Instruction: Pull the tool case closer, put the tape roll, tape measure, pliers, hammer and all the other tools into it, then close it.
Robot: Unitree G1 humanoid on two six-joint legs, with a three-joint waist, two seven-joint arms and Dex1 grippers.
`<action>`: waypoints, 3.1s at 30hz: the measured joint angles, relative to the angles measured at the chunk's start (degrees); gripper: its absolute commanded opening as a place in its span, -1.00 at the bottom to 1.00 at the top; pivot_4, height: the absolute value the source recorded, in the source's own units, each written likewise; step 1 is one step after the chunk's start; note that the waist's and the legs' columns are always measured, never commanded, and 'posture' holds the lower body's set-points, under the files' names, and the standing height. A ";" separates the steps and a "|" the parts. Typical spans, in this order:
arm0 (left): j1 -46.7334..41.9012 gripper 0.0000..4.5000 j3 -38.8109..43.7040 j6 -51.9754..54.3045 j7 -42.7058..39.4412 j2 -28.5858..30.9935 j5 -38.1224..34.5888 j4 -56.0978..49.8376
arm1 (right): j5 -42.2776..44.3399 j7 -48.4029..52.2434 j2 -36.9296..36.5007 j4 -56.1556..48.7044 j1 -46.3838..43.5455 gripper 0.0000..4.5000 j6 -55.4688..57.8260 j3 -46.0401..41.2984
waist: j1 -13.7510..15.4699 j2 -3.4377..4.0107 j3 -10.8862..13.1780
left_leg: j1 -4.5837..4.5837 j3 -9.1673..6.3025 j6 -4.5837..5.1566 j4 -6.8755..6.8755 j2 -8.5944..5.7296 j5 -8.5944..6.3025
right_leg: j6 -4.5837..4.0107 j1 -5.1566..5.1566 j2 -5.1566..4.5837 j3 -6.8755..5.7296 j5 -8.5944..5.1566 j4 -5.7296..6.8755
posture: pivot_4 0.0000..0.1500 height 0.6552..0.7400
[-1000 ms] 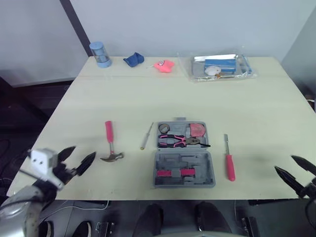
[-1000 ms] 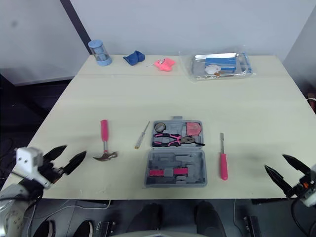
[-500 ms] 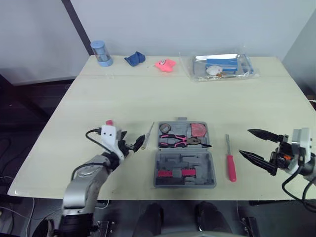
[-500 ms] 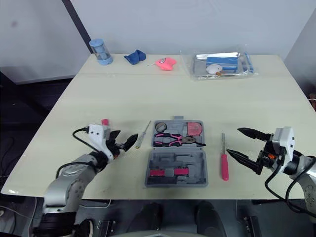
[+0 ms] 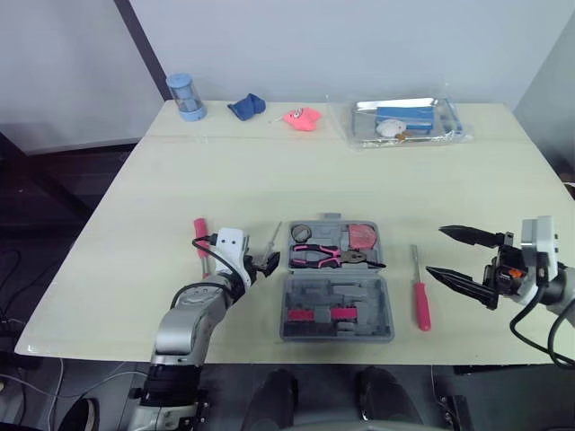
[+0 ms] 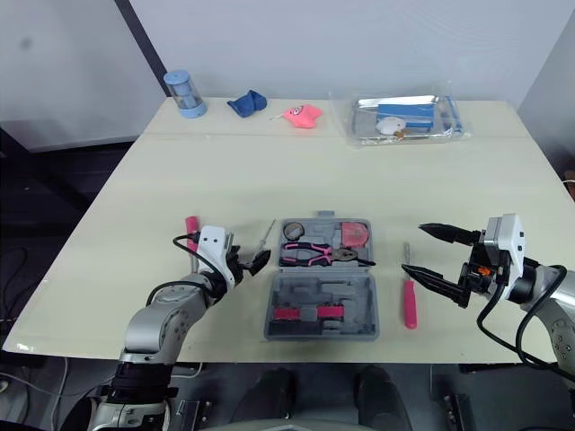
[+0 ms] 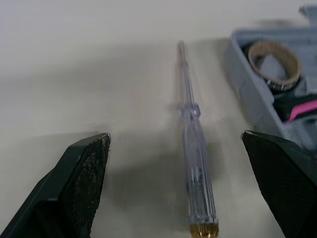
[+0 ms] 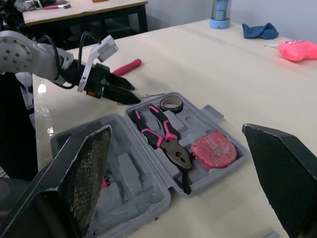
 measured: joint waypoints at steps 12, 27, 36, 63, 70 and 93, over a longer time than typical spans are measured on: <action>-4.89 0.65 -1.46 0.62 -0.01 -0.95 2.13 4.22 | 0.98 1.58 -0.02 -0.26 0.95 1.00 0.12 0.00 | 0.06 0.00 0.00 | -0.01 0.00 0.00 0.02 -0.01 0.00 | 0.01 0.00 0.00 0.00 0.01 -0.01 | 1.00 1.00; -4.95 -0.95 -1.42 0.76 0.13 -1.73 3.52 4.49 | 1.78 3.80 -0.53 -3.14 0.98 1.00 1.39 0.09 | 0.00 0.00 0.00 | -0.01 0.00 0.00 0.03 -0.01 0.00 | 0.02 0.00 -0.01 0.01 0.01 -0.01 | 1.00 1.00; -0.97 -0.95 -0.70 4.05 0.34 -0.09 3.38 -2.22 | 2.22 4.30 -0.53 -3.93 0.11 1.00 1.86 0.69 | -0.05 0.00 0.00 | -0.02 -0.01 0.00 0.03 -0.01 0.00 | 0.02 0.00 -0.01 0.00 0.01 -0.01 | 1.00 1.00; 2.34 -0.95 -2.78 11.61 -30.79 28.07 -10.51 -22.57 | 0.35 7.83 0.14 -2.20 -0.36 1.00 -1.08 3.45 | 0.00 -0.03 0.08 | -0.03 -0.01 0.00 0.01 0.01 0.00 | 0.01 0.00 -0.01 -0.03 0.00 -0.03 | 1.00 1.00; -5.35 -0.95 -12.91 6.57 -39.22 30.39 -9.02 -21.42 | -0.24 8.24 0.16 -1.71 2.65 1.00 -2.59 3.14 | -0.15 -0.05 0.10 | -0.02 0.02 0.00 0.01 0.01 0.00 | 0.01 0.00 0.00 -0.01 0.00 -0.03 | 1.00 1.00; -25.25 -0.95 -34.93 -2.13 -52.32 25.18 8.69 0.11 | -2.41 4.92 2.34 -2.73 7.92 1.00 -6.82 2.23 | -0.28 -0.09 0.13 | -0.04 0.00 0.01 0.06 0.00 0.00 | 0.02 0.00 0.02 -0.01 0.00 0.00 | 1.00 1.00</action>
